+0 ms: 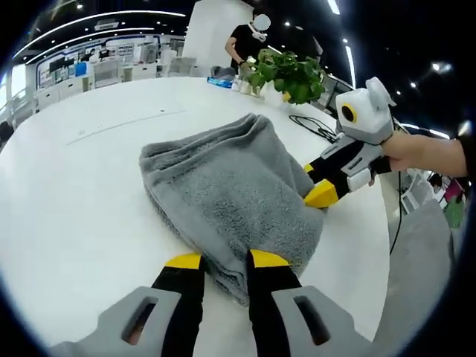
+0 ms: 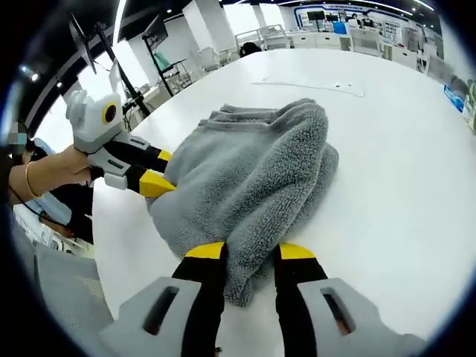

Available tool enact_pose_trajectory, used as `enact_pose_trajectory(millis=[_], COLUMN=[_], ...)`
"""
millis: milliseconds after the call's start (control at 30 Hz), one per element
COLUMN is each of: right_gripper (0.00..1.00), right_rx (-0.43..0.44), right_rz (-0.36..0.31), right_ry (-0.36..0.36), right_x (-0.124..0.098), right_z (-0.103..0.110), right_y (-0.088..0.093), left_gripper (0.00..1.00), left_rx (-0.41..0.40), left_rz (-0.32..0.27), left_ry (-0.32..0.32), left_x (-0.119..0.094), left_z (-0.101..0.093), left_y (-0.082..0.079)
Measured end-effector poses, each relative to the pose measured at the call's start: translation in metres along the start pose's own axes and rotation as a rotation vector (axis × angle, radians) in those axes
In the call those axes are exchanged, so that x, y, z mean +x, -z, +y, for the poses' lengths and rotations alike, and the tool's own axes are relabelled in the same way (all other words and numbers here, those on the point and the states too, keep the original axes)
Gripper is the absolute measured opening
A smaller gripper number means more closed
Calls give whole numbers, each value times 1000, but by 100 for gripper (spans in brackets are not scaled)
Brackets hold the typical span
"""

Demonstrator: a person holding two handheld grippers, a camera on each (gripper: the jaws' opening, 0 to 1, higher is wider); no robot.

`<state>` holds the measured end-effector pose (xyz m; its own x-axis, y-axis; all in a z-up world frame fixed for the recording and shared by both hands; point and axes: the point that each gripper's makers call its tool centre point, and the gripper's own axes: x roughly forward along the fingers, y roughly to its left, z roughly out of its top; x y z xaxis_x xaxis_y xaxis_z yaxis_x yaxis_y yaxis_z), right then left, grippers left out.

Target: Fold the towel on the table until its edges align and the towel forms a compact rectangular stack.

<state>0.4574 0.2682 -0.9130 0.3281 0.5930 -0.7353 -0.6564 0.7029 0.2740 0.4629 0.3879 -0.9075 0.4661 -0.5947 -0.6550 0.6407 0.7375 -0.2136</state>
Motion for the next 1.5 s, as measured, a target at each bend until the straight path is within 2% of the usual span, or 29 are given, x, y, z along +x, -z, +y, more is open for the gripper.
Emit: enact_pose_trajectory(millis=[300,733,967,1033,1067,1367,1500], right_gripper=[24,24,24,24,24,24,26], right_rx=[-4,-3,-17,-30,-29,-7,-15], right_rz=[-17,-38,-35,-32,-32,-15,-12], right_ry=[17,26,31,33,33,23,31], right_x=[6,8,7,7,6,4,0], right_z=[-7,-10,-11,-11,-11,-13,-12], right_y=[-9,-13,-14,-14,-14,-15,-15], left_gripper=[21,20,20,19,18,20,23], left_rx=[27,64,64,122,127,94,68], left_rz=[-6,-9,-4,5,6,21,7], left_ry=[-7,3,-13,-33,-37,-20,-38], left_x=[7,9,8,6,6,3,-5], left_z=[9,11,13,12,12,15,18], left_y=[-10,-13,-14,-16,-16,-16,-18])
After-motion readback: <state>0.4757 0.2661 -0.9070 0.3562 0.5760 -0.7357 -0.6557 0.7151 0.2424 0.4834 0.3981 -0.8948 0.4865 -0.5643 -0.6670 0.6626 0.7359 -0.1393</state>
